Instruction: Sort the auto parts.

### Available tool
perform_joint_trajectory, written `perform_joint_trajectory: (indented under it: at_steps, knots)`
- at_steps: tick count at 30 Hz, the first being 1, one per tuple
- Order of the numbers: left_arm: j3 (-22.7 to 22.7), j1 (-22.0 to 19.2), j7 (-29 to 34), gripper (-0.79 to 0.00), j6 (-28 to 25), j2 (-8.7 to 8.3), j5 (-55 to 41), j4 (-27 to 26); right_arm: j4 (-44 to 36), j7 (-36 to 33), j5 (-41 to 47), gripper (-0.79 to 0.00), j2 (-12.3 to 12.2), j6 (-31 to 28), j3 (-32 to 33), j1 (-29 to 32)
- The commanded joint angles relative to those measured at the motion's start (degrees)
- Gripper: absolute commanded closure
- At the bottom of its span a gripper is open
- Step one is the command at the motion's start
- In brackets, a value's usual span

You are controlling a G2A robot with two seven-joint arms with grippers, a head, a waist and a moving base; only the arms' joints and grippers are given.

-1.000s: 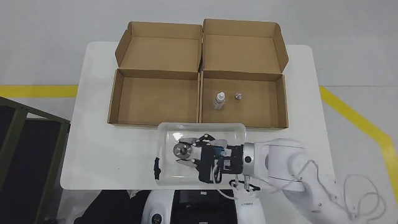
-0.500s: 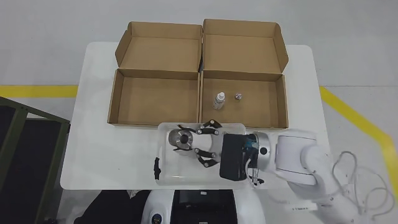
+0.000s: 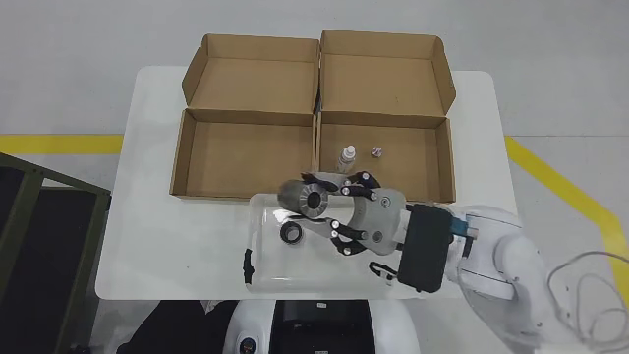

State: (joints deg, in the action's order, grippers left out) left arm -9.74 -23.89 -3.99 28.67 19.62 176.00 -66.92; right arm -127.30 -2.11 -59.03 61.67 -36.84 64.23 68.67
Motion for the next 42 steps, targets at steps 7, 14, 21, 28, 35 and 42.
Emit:
perform_joint_trajectory:
  at_steps: [7, 14, 21, 28, 35, 42]
  knots:
    - [0.0, 0.0, 0.0, -0.785, 0.0, 0.00, 0.0, 0.0, 0.8, 1.9, -0.6, 0.000, 0.3, 0.1, 0.4, -0.2]
    - [0.0, 0.0, 0.0, -0.785, 0.0, 0.00, 0.0, 0.0, 4.3, -2.9, -4.2, 0.000, 1.2, 2.5, -5.5, -2.4]
    - [0.0, 0.0, 0.0, -0.785, 0.0, 0.00, 0.0, 0.0, 9.9, -8.6, -6.3, 0.000, 2.9, 7.5, -12.3, -6.8]
    - [0.0, 0.0, 0.0, -0.785, 0.0, 0.00, 0.0, 0.0, 18.3, -12.7, -7.1, 0.000, 5.1, 12.4, -18.3, -11.9]
    - [0.0, 0.0, 0.0, -0.785, 0.0, 0.00, 0.0, 0.0, 26.4, -18.9, -6.3, 0.000, 8.4, 17.5, -24.2, -19.0]
    - [0.0, 0.0, 0.0, -0.785, 0.0, 0.00, 0.0, 0.0, 34.7, -23.7, -4.0, 0.000, 11.8, 21.5, -27.7, -26.5]
